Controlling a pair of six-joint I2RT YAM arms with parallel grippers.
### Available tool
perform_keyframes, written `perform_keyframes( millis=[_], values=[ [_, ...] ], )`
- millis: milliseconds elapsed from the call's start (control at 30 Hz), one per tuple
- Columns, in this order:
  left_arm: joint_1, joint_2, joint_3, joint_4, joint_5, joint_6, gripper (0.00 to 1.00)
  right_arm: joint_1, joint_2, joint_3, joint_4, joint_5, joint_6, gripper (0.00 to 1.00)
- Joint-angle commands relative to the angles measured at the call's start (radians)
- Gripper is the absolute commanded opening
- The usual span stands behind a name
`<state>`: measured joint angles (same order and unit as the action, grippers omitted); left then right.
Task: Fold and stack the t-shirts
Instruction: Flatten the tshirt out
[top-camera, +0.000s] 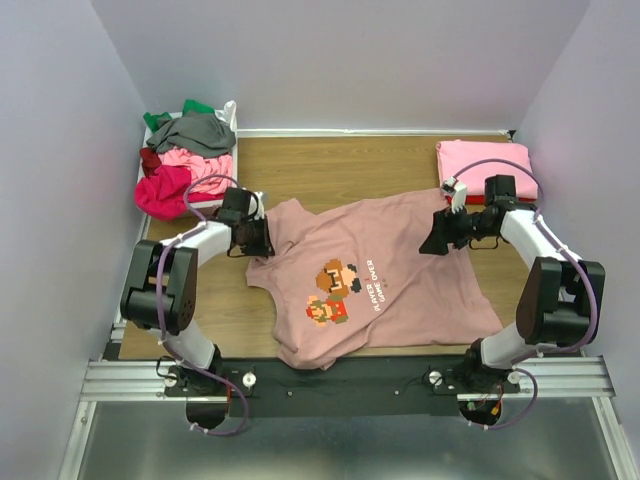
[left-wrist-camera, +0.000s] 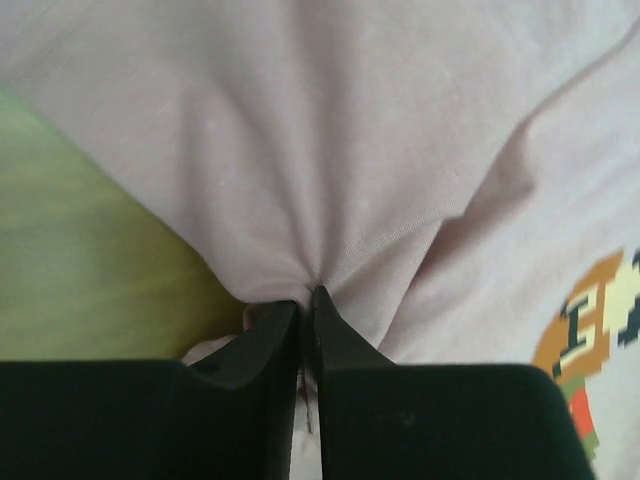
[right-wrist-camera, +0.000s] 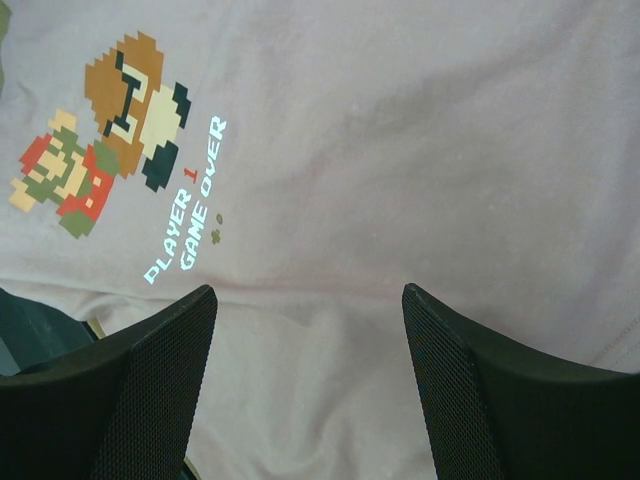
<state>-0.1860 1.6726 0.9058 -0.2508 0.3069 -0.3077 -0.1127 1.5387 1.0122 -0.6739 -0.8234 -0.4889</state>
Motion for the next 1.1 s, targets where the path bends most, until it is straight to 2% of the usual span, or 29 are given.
perform_keyframes(
  millis=[0,100,233,433,533,733,1067],
  values=[
    [-0.009,-0.112,-0.053,-0.018,0.002,-0.008,0.33,-0.005,-0.028,-0.014,0.010,-0.026,0.004,0.81],
    [0.009,-0.177,-0.042,-0.022,-0.089,-0.025,0.52,-0.005,-0.031,-0.017,0.010,-0.031,0.004,0.81],
    [0.063,-0.198,0.013,-0.004,-0.112,-0.045,0.53,-0.005,-0.034,-0.017,0.010,-0.037,0.004,0.81],
    [0.111,-0.130,0.079,0.031,-0.115,-0.070,0.51,-0.005,-0.037,-0.017,0.010,-0.036,0.003,0.81],
    [0.109,-0.079,0.099,0.033,-0.147,-0.076,0.48,-0.007,-0.038,-0.018,0.011,-0.037,0.003,0.82],
    [0.105,-0.021,0.111,0.059,-0.212,-0.080,0.48,-0.005,-0.034,-0.017,0.010,-0.039,0.001,0.82],
    [0.056,0.076,0.162,0.077,-0.397,-0.088,0.47,-0.005,-0.026,-0.017,0.008,-0.039,0.003,0.82]
  ],
)
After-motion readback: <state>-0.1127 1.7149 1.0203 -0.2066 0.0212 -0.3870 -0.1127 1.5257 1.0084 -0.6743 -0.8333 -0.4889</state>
